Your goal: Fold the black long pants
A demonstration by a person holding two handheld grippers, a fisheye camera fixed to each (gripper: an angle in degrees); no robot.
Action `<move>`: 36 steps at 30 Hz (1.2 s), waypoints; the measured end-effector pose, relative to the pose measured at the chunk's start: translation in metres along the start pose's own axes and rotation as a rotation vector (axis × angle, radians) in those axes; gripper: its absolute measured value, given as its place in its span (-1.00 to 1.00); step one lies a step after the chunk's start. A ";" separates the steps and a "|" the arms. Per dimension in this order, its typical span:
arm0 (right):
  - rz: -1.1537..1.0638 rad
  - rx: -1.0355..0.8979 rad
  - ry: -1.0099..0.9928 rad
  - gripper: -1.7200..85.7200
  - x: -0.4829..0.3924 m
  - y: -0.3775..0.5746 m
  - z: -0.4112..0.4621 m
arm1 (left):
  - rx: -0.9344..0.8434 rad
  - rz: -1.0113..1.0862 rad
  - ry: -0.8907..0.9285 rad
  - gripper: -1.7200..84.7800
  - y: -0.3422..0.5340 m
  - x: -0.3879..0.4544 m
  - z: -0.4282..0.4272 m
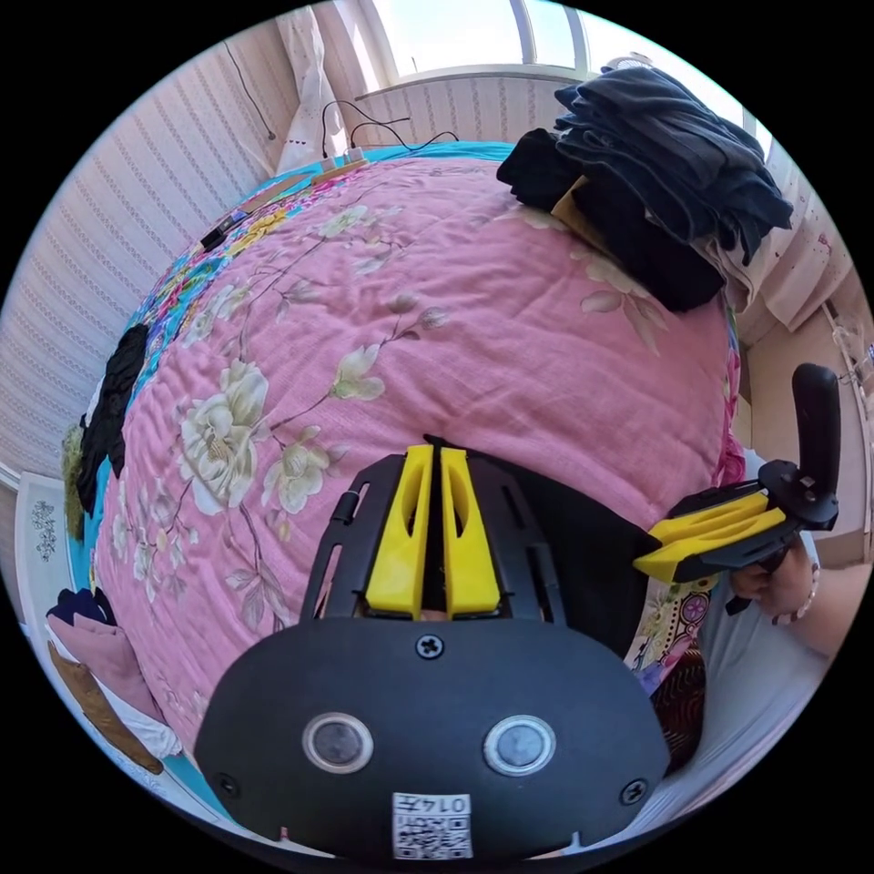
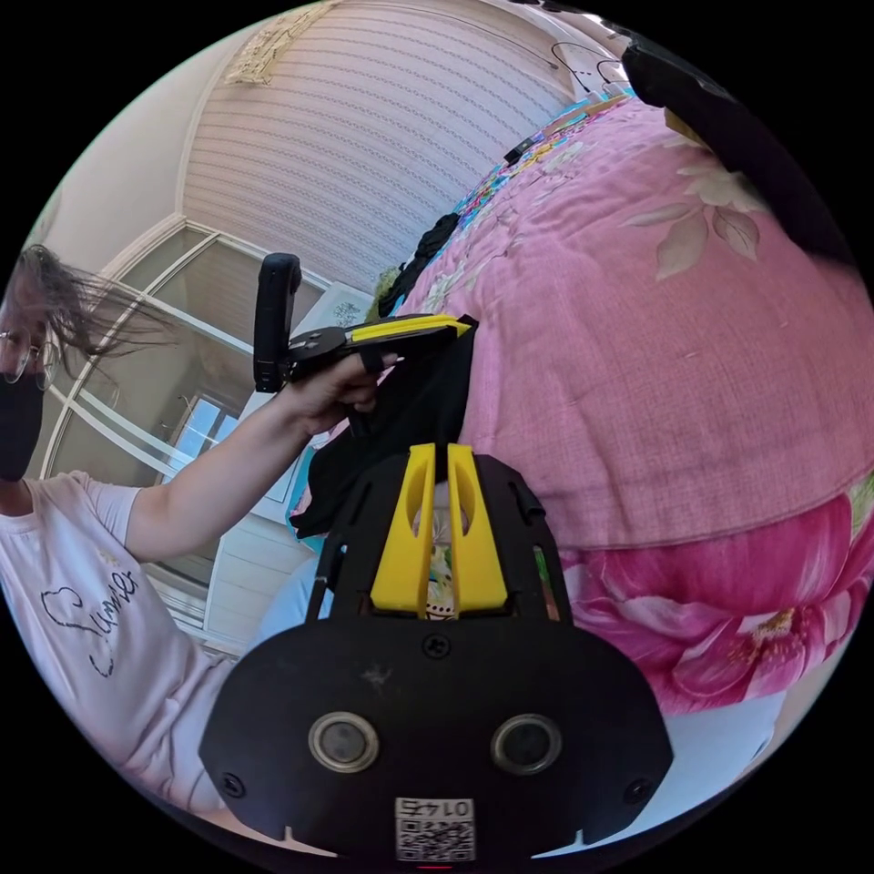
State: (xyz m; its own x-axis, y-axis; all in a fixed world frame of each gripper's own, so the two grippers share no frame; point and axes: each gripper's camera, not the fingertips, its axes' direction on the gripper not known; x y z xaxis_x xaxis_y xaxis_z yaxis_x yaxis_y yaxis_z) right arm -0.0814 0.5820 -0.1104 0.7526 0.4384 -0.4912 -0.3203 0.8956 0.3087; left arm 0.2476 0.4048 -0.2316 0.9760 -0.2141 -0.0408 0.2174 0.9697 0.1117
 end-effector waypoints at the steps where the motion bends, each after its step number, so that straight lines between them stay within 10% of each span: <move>1: 0.000 0.000 0.000 -0.93 0.000 0.000 0.000 | 0.000 0.002 -0.001 -0.98 0.002 0.000 0.000; 24: -0.381 -0.067 -0.278 -0.93 -0.150 -0.035 0.027 | 0.319 -0.381 0.077 -0.98 0.253 -0.137 -0.142; 36: -0.753 -0.579 -0.295 -0.84 -0.354 -0.013 0.221 | 0.219 -0.882 -0.164 -0.91 0.527 -0.208 -0.180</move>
State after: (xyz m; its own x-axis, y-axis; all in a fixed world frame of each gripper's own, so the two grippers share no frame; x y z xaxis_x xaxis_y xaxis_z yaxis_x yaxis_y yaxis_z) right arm -0.2166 0.3987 0.2395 0.9627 -0.2257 -0.1491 0.1278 0.8654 -0.4846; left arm 0.1567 0.9818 -0.3429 0.4419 -0.8950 -0.0614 0.8651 0.4070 0.2931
